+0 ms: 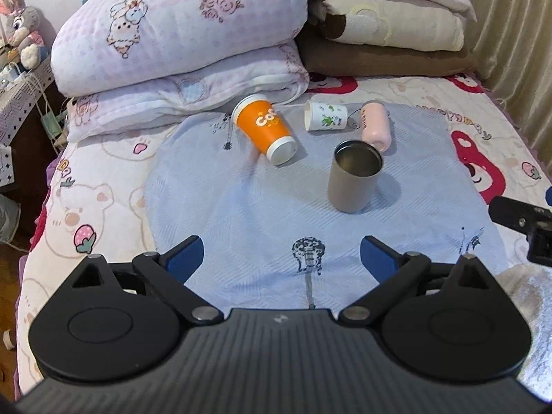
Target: Flip cup upright
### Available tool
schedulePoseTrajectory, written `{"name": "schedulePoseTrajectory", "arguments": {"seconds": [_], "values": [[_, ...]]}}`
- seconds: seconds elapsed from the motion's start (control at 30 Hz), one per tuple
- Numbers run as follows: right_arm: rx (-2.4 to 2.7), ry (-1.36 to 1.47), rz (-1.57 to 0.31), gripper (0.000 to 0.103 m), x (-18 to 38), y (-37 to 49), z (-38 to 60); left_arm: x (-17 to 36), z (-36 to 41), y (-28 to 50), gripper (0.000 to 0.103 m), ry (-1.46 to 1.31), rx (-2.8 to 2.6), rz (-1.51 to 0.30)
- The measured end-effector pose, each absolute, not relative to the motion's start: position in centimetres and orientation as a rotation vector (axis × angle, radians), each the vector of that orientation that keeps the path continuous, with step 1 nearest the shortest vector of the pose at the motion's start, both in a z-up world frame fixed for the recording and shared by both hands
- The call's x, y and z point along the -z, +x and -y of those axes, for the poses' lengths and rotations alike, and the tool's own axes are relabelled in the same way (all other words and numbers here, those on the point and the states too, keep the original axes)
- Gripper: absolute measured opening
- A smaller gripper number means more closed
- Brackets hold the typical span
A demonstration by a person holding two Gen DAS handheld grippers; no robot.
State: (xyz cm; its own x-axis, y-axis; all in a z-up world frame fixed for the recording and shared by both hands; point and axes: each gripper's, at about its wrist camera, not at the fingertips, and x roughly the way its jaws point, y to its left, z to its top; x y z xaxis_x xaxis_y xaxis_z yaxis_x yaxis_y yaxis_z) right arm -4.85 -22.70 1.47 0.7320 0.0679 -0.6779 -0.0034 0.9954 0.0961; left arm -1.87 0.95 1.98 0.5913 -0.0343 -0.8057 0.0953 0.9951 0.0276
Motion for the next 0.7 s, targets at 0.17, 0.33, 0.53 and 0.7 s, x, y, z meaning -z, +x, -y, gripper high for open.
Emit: {"name": "schedulePoseTrajectory", "arguments": {"seconds": [0.17,0.33,0.53,0.7], "values": [[-0.035,0.059,-0.774,0.103,-0.8,-4.8,22.2,-1.4,-1.3,-1.9,0.099,0.076,0.079,-0.955],[-0.035,0.060,-0.783,0.103,-0.6,-4.7,22.1,-1.3,-1.5,-1.9,0.099,0.083,0.063,-0.947],[-0.012,0.070,-0.782,0.103,-0.6,-4.7,22.3,-1.2,-2.2,-1.6,0.099,0.064,0.040,-0.948],[0.017,0.072,-0.785,0.103,-0.5,-4.6,22.6,-0.9,-2.6,-1.4,0.099,0.048,0.028,-0.961]]}}
